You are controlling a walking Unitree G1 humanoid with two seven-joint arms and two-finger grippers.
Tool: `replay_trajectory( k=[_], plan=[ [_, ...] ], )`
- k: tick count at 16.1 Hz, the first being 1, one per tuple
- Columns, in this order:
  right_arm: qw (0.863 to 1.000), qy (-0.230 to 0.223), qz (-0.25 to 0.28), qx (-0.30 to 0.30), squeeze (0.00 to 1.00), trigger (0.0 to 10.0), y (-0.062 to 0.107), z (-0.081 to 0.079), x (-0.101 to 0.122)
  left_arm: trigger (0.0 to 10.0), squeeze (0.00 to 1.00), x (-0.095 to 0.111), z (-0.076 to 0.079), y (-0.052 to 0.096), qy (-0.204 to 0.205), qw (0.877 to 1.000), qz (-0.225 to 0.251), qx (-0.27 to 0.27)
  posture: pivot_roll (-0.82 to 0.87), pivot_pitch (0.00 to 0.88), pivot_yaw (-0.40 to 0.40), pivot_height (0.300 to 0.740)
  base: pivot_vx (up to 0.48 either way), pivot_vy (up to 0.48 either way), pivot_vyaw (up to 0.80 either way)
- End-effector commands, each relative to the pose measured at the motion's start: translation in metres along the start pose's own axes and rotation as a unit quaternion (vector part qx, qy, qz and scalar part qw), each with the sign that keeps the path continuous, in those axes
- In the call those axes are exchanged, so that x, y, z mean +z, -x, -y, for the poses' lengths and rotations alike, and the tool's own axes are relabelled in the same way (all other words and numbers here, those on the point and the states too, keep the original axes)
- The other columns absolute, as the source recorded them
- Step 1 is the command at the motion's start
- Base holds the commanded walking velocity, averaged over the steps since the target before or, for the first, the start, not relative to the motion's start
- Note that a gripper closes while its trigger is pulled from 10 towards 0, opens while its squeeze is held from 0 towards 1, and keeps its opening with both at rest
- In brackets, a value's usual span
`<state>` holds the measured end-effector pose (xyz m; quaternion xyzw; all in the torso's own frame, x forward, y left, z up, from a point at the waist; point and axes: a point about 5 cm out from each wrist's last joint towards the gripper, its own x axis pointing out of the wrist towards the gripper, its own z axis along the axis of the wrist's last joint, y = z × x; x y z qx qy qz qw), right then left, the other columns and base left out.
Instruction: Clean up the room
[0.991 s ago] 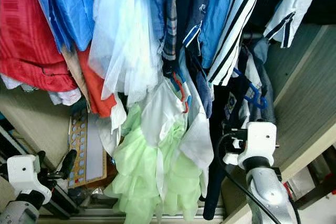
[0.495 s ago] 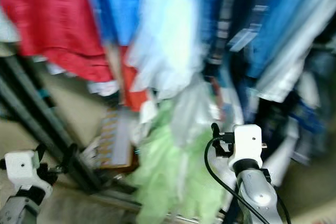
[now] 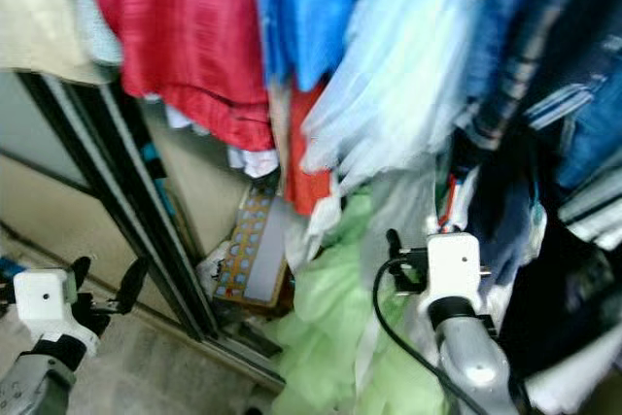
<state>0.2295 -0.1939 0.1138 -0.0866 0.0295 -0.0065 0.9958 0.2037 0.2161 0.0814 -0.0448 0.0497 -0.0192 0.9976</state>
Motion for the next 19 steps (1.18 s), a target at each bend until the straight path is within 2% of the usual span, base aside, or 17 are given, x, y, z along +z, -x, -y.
replay_trajectory(
  k=[1,4,6,7,9,11,13,14,16,19],
  plan=[
    [1.000,0.021,0.013,0.005,0.00,10.0,0.009,0.002,0.005,10.0,0.00,-0.003,0.002,0.002,0.000,1.000,-0.007,-0.004,0.01,0.056,0.005,0.740,0.000,0.000,0.00],
    [0.998,0.054,0.018,0.005,0.00,10.0,0.033,0.009,0.009,10.0,0.00,0.000,0.005,-0.001,-0.005,1.000,-0.005,-0.016,0.00,0.066,0.015,0.740,0.000,0.000,0.00],
    [0.995,0.092,0.034,-0.004,0.00,10.0,0.041,0.011,0.017,10.0,0.00,0.002,0.003,-0.006,-0.006,1.000,-0.003,-0.019,-0.02,0.074,0.028,0.740,0.000,0.000,0.00],
    [0.995,0.092,0.034,-0.004,0.00,10.0,0.041,0.011,0.017,10.0,0.00,0.002,0.003,-0.006,-0.006,1.000,-0.003,-0.019,-0.02,0.074,0.028,0.740,0.000,0.000,0.00],
    [0.986,0.132,0.098,0.003,0.00,10.0,0.037,0.005,0.043,10.0,0.00,0.004,0.011,-0.013,-0.008,0.999,0.003,-0.031,-0.04,0.069,0.047,0.740,0.000,0.000,0.00],
    [0.981,0.139,0.133,0.020,0.00,10.0,0.031,-0.005,0.056,10.0,0.00,0.005,0.015,-0.019,-0.009,0.999,0.007,-0.042,-0.04,0.054,0.054,0.740,0.000,0.000,0.00],
    [0.984,0.120,0.130,0.033,0.00,10.0,0.023,-0.013,0.055,10.0,0.00,0.008,0.015,-0.024,-0.009,0.999,0.014,-0.040,-0.04,0.044,0.055,0.740,0.000,0.000,0.00],
    [0.982,0.129,0.134,0.045,0.00,10.0,0.018,-0.020,0.055,10.0,0.00,0.009,0.013,-0.027,-0.012,0.999,0.017,-0.038,-0.03,0.040,0.057,0.740,0.000,0.000,0.80],
    [0.985,0.106,0.122,0.052,0.00,10.0,0.015,-0.024,0.050,10.0,0.00,0.010,0.012,-0.028,-0.013,0.999,0.018,-0.038,-0.02,0.039,0.058,0.740,0.000,0.000,0.80],
    [0.992,0.056,0.085,0.078,0.00,10.0,0.011,-0.033,0.030,10.0,0.00,0.011,0.016,-0.033,-0.016,0.999,0.020,-0.030,-0.01,0.041,0.055,0.740,0.000,0.000,0.80]
  ],
)
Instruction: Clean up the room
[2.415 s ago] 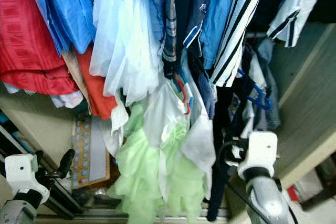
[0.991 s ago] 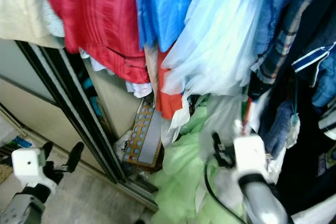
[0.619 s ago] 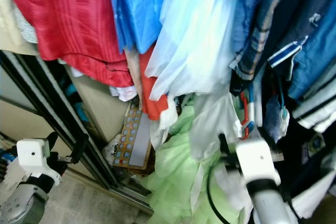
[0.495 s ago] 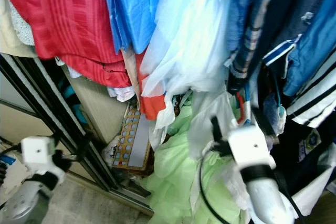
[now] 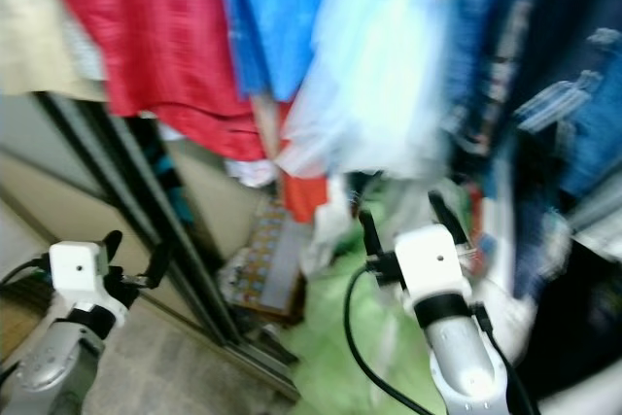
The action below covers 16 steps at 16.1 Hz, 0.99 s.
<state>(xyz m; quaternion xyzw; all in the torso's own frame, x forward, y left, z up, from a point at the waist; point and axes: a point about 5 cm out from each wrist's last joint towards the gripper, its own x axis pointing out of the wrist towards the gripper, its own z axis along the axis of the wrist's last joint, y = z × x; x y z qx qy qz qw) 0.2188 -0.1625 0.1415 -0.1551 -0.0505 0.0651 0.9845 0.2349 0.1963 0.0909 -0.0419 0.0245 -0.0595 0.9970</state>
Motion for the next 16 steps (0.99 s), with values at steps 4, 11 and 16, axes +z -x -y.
replay_trajectory(
  k=[4,11,16],
  plan=[
    [0.999,-0.047,-0.017,-0.001,0.00,10.0,-0.006,-0.004,-0.010,10.0,0.00,0.002,-0.005,-0.001,-0.015,0.999,-0.002,0.050,0.00,0.046,0.061,0.740,0.000,0.000,0.80],
    [0.998,-0.067,-0.009,0.013,0.00,10.0,-0.021,-0.009,-0.012,10.0,0.00,-0.010,-0.012,0.018,-0.022,0.997,-0.020,0.075,0.05,0.046,0.040,0.740,0.000,0.000,0.75],
    [0.997,-0.081,-0.015,0.004,0.00,10.0,-0.030,-0.012,-0.019,10.0,0.00,-0.001,-0.012,0.004,-0.028,0.997,-0.001,0.075,0.06,0.006,0.060,0.740,0.000,0.000,0.00]
  ],
)
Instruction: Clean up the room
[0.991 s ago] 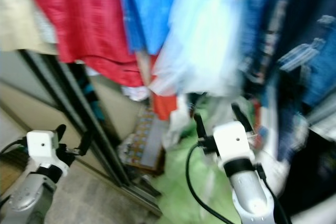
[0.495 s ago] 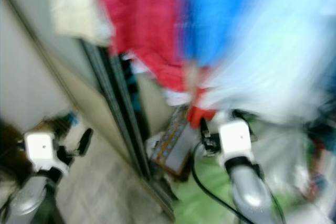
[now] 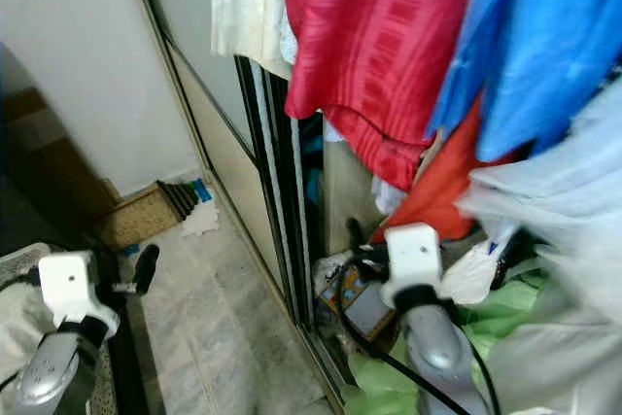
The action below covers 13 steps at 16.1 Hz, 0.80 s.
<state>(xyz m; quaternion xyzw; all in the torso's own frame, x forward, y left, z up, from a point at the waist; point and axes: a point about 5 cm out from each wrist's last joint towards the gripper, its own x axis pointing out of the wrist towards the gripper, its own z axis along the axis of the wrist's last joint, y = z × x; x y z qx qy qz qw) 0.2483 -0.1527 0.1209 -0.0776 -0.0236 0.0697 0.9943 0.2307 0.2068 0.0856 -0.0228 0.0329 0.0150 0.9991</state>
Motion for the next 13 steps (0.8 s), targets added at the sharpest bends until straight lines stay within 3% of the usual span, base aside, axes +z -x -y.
replay_trajectory(
  k=[1,3,5,7,9,13],
  plan=[
    [1.000,-0.002,0.011,0.003,0.00,10.0,-0.004,0.000,0.003,10.0,0.00,0.008,-0.001,-0.004,-0.014,1.000,0.013,-0.002,0.06,0.006,0.060,0.740,0.000,0.000,0.00],
    [0.999,0.022,0.013,0.023,0.00,10.0,-0.014,-0.003,0.002,10.0,0.00,0.011,-0.001,-0.021,-0.013,0.999,0.031,-0.001,0.02,0.002,0.000,0.740,0.000,0.000,0.00],
    [0.998,0.029,0.017,0.048,0.00,10.0,-0.017,-0.006,0.008,10.0,0.00,0.012,0.006,-0.022,-0.009,0.999,0.042,-0.009,0.00,0.010,-0.029,0.740,0.000,0.000,0.00],
    [0.996,0.033,0.012,0.084,0.00,10.0,-0.021,-0.009,0.004,10.0,0.00,0.000,0.018,-0.018,-0.007,0.999,0.037,0.001,0.01,0.000,-0.059,0.740,0.000,0.000,0.00],
    [0.996,0.023,0.022,0.080,0.00,10.0,-0.032,-0.009,0.007,10.0,0.00,0.001,0.020,-0.016,-0.001,0.999,0.043,0.007,0.03,0.000,-0.051,0.740,0.000,0.000,0.00],
    [0.997,0.005,0.028,0.075,0.00,10.0,-0.035,-0.022,0.004,10.0,0.00,-0.003,0.011,-0.014,0.000,0.999,0.031,0.008,0.04,0.000,0.002,0.740,0.000,0.000,0.00]
  ],
)
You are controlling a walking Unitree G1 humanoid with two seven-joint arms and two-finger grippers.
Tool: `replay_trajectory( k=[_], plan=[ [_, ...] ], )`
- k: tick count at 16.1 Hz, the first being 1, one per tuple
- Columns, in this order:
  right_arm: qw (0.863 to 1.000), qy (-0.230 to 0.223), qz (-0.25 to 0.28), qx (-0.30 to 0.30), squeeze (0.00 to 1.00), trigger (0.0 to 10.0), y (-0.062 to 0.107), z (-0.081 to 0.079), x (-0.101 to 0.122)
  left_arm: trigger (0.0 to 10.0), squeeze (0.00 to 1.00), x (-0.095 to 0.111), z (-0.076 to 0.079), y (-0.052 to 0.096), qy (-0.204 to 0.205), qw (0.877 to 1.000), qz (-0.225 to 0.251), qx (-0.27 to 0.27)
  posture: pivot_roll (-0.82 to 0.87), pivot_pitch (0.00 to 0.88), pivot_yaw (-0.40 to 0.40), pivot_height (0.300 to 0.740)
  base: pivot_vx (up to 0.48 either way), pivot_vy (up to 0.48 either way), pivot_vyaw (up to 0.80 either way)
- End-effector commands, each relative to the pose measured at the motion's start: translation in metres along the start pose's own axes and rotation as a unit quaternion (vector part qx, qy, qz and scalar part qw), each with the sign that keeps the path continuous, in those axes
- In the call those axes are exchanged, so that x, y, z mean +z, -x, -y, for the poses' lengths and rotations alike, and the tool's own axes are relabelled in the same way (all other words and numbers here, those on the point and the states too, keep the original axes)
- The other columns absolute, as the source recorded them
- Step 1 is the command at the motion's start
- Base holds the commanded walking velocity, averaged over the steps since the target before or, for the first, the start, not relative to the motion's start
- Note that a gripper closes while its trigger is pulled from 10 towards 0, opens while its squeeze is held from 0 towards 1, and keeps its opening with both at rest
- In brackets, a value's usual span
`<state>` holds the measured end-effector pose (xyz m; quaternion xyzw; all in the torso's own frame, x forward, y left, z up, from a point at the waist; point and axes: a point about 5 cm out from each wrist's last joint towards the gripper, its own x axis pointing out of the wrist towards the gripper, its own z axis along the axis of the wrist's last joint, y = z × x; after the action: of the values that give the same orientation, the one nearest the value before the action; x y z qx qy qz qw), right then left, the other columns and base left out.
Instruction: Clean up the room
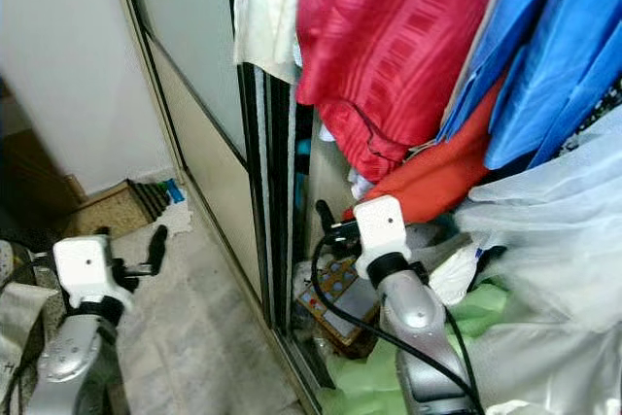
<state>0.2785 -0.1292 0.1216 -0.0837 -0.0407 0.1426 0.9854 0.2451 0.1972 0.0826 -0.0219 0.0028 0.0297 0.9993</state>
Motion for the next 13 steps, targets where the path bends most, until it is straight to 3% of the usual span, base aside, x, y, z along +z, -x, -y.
replay_trajectory(
  k=[1,3,5,6,10,13],
  plan=[
    [1.000,-0.006,0.004,0.003,0.00,10.0,-0.002,-0.004,0.000,10.0,0.00,-0.001,0.002,0.000,0.003,1.000,0.000,-0.008,0.04,0.000,0.002,0.740,0.000,0.000,0.00],
    [1.000,-0.006,0.004,0.009,0.00,10.0,0.001,-0.005,0.000,10.0,0.00,-0.003,0.010,0.003,0.007,1.000,-0.004,-0.012,0.03,0.018,0.003,0.740,0.000,0.000,0.00],
    [1.000,0.010,-0.010,-0.018,0.00,10.0,0.014,0.011,-0.009,10.0,0.00,-0.016,0.027,0.013,0.024,0.999,-0.029,-0.040,-0.01,0.019,0.040,0.740,0.000,0.000,0.00],
    [0.999,0.011,-0.012,-0.027,0.00,10.0,0.014,0.014,-0.009,10.0,0.00,-0.017,0.029,0.011,0.025,0.998,-0.030,-0.045,-0.02,0.015,0.030,0.740,0.000,0.000,0.00],
    [1.000,0.014,0.009,-0.022,0.00,10.0,0.000,0.012,0.003,10.0,0.00,0.001,0.024,-0.010,0.022,0.999,-0.001,-0.035,0.00,0.030,0.044,0.740,0.000,0.000,0.00],
    [0.999,0.021,-0.003,-0.026,0.00,10.0,0.005,0.015,-0.008,10.0,0.00,-0.002,0.023,-0.004,0.014,0.999,-0.004,-0.039,0.01,0.047,0.017,0.740,0.000,0.000,0.00]
  ],
)
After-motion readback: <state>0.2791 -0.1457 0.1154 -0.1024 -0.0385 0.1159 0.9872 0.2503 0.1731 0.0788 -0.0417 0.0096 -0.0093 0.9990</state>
